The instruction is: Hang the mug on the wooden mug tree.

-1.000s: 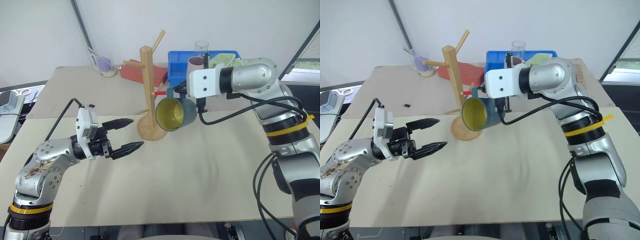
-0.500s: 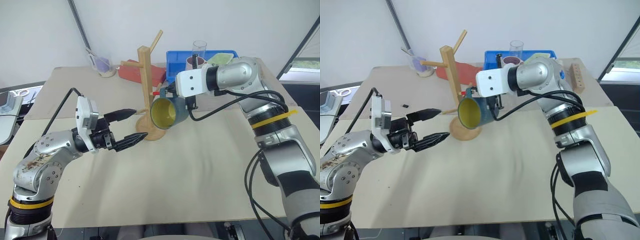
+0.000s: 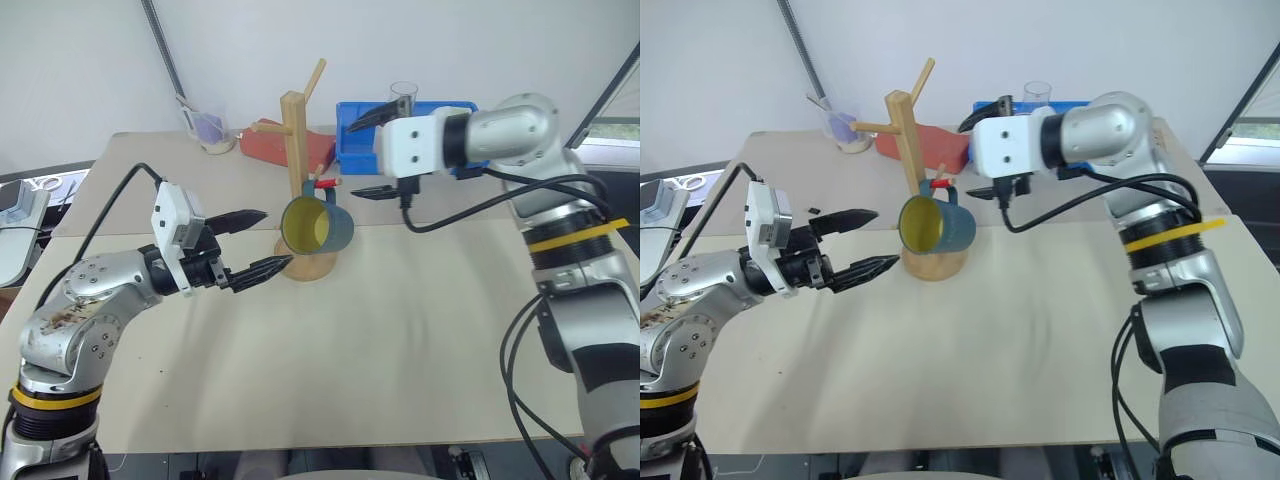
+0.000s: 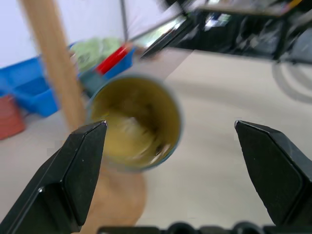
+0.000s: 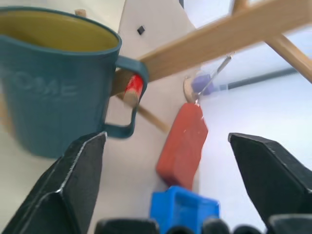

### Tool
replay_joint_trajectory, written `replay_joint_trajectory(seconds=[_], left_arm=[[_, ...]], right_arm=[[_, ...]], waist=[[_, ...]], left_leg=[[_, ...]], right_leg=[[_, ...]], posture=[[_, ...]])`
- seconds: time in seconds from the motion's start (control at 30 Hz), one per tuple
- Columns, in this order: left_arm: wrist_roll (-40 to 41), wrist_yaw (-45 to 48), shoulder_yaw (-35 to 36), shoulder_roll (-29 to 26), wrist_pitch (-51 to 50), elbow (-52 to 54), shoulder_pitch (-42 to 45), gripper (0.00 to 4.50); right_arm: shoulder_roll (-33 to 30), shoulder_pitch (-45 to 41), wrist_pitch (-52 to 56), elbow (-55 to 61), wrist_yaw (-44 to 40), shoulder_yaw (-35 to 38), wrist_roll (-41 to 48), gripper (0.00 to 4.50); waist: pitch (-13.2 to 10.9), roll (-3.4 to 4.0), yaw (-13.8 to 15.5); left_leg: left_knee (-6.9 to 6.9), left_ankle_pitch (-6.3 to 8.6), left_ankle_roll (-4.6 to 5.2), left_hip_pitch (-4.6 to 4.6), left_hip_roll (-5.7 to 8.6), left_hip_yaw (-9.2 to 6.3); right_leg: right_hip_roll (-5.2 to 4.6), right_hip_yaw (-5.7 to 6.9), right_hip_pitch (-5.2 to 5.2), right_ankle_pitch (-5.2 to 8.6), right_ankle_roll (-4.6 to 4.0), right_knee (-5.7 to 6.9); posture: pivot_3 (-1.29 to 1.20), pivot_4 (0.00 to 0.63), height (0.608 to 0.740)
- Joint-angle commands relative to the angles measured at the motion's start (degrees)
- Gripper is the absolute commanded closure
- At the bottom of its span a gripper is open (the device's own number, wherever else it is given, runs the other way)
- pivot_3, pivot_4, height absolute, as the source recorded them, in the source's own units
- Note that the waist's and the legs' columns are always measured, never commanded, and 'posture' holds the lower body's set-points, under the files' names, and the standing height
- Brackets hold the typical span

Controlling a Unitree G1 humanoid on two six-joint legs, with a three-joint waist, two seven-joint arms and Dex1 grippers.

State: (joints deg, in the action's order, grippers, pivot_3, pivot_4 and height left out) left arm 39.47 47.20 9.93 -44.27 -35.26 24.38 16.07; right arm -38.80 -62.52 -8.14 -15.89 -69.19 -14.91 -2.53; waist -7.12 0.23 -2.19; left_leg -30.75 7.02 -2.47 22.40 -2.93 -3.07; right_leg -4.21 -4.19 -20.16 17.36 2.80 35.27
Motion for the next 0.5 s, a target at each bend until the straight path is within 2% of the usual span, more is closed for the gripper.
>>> replay_joint_trajectory(seconds=[0.03,0.1,0.27,0.5], left_arm=[[-4.77,-0.77,0.15,-2.97,1.44,-1.02,1.07,0.00],[-7.37,1.17,0.36,-6.42,2.06,-2.33,0.23,0.00],[-7.76,5.20,3.44,-9.80,3.63,-6.03,-0.23,0.00],[-8.30,6.75,4.25,-9.84,4.93,-9.37,1.17,0.00]], right_arm=[[-2.77,2.02,10.58,7.29,-3.79,5.27,8.16,0.03],[-5.62,5.77,20.29,12.47,-5.43,9.00,14.47,0.03],[-9.30,12.39,35.63,23.65,-3.34,14.90,23.71,0.03],[-9.99,15.37,40.68,28.77,1.05,17.06,26.51,0.03]], waist=[[-0.01,-0.02,-0.01],[-0.02,-0.03,0.00],[-0.04,-0.06,-0.03],[-0.16,-0.25,-0.18]], left_leg=[[0.00,0.02,-0.03,0.00,0.00,0.01],[0.00,0.12,-0.19,-0.01,0.00,0.01],[0.04,0.18,-0.29,0.00,-0.01,0.06],[0.03,0.25,-0.38,-0.01,-0.01,0.08]], right_leg=[[-0.01,0.00,0.00,0.00,0.00,0.01],[-0.01,-0.01,-0.01,0.00,0.00,0.01],[-0.07,-0.01,-0.06,0.01,-0.03,-0.05],[-0.13,0.02,-0.12,0.01,-0.04,-0.10]], posture=[[0.00,0.150,0.740],[0.00,0.150,0.740],[0.00,0.150,0.740],[0.00,0.150,0.740]])
